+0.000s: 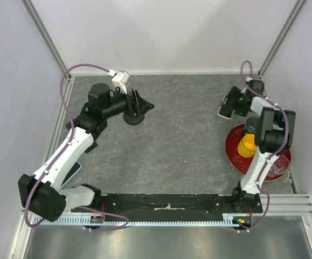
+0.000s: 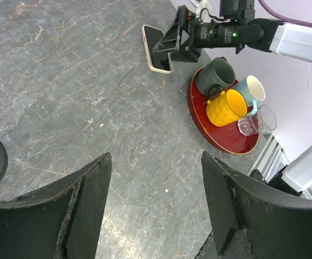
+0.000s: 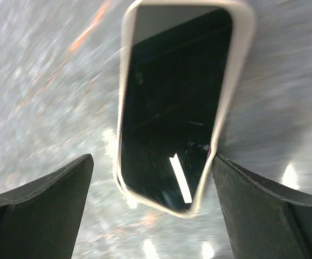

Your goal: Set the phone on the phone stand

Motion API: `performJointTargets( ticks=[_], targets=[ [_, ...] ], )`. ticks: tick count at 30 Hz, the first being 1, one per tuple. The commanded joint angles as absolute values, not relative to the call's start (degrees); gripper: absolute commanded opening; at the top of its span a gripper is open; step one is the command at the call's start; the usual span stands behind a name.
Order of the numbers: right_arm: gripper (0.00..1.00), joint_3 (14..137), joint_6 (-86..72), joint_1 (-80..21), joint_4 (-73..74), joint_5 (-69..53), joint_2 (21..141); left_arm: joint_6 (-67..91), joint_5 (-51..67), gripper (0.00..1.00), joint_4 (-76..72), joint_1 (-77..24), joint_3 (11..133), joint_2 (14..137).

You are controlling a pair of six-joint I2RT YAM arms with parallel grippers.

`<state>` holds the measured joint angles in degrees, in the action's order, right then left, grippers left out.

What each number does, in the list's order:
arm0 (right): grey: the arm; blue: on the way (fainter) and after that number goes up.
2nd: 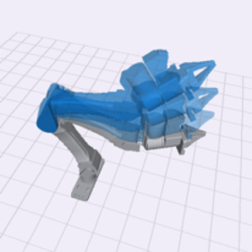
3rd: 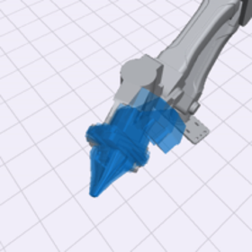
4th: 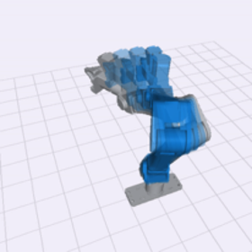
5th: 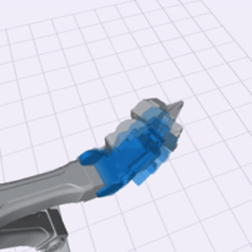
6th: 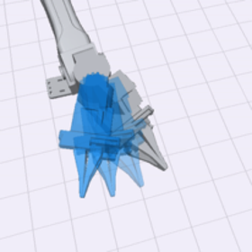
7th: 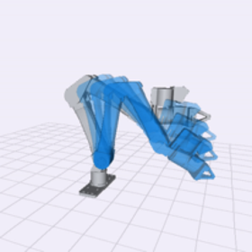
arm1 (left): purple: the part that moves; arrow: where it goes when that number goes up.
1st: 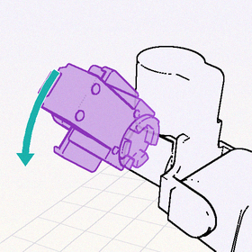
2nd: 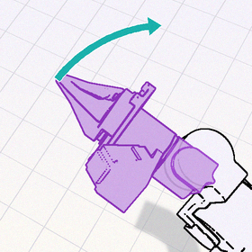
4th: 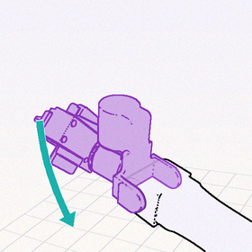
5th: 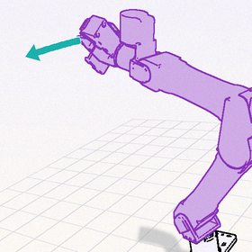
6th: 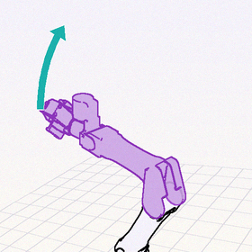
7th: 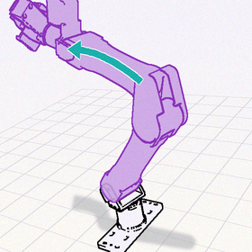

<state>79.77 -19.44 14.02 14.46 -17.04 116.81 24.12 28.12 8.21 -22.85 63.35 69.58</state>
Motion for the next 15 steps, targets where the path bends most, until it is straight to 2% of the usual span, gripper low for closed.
performJointTargets(
  ticks=[1,2,6,9,13,15],
  targets=[
    [0.98,77.2,-24.4,1.7,14.5,-20.7,112.4,22.1,26.7,0.74,8.3,-22.9,64.2,69.8],
    [0.98,77.0,-24.9,-3.3,13.8,-20.8,110.8,21.8,26.6,0.74,8.4,-22.9,64.3,69.7],
    [0.98,78.2,-25.3,-10.8,13.3,-17.4,107.2,21.2,25.7,0.75,8.9,-22.9,64.3,69.8],
    [0.98,81.5,-21.6,-10.8,13.6,-17.8,106.7,21.0,25.5,0.75,9.0,-22.9,64.4,70.0],
    [0.98,89.2,-12.6,-8.5,20.8,-8.0,109.6,21.1,25.7,0.75,9.1,-22.9,64.4,70.4],
    [0.98,94.8,-11.2,-6.8,23.2,-7.3,113.4,21.1,25.8,0.75,9.0,-22.9,64.4,70.5]
  ],
)
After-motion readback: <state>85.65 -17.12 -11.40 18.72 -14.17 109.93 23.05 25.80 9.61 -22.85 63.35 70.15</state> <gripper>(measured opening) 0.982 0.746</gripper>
